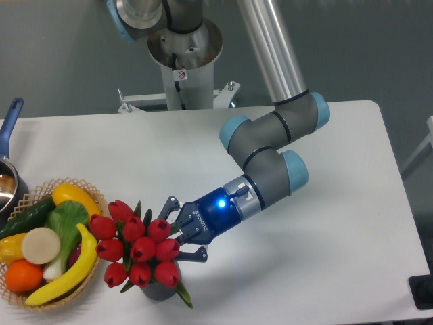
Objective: Insert the flowers into the vase
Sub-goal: 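Push the tulips further down into the vase and settle them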
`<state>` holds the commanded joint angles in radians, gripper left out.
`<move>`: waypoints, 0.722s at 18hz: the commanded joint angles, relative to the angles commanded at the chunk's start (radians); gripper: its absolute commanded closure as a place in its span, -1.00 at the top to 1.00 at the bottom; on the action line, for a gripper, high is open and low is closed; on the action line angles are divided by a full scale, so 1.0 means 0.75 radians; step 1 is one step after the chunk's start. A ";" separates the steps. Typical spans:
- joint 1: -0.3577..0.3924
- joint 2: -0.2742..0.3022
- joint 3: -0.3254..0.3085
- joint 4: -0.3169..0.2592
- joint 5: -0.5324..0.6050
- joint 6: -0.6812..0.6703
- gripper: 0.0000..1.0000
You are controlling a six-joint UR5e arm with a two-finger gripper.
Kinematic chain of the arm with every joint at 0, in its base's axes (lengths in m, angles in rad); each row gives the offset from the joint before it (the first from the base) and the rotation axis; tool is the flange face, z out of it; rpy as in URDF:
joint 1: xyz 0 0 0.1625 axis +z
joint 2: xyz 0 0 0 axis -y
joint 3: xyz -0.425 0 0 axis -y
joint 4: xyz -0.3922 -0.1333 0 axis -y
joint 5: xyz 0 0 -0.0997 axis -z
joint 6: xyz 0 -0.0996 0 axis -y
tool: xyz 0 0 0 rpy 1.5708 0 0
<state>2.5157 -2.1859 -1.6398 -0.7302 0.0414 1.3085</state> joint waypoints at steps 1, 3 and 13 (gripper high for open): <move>0.000 -0.006 0.000 0.000 0.002 0.002 -0.47; 0.000 -0.006 -0.002 0.000 0.004 0.004 -0.27; 0.024 0.008 -0.051 0.000 0.020 0.037 0.72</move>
<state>2.5341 -2.1798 -1.6781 -0.7302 0.0567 1.3359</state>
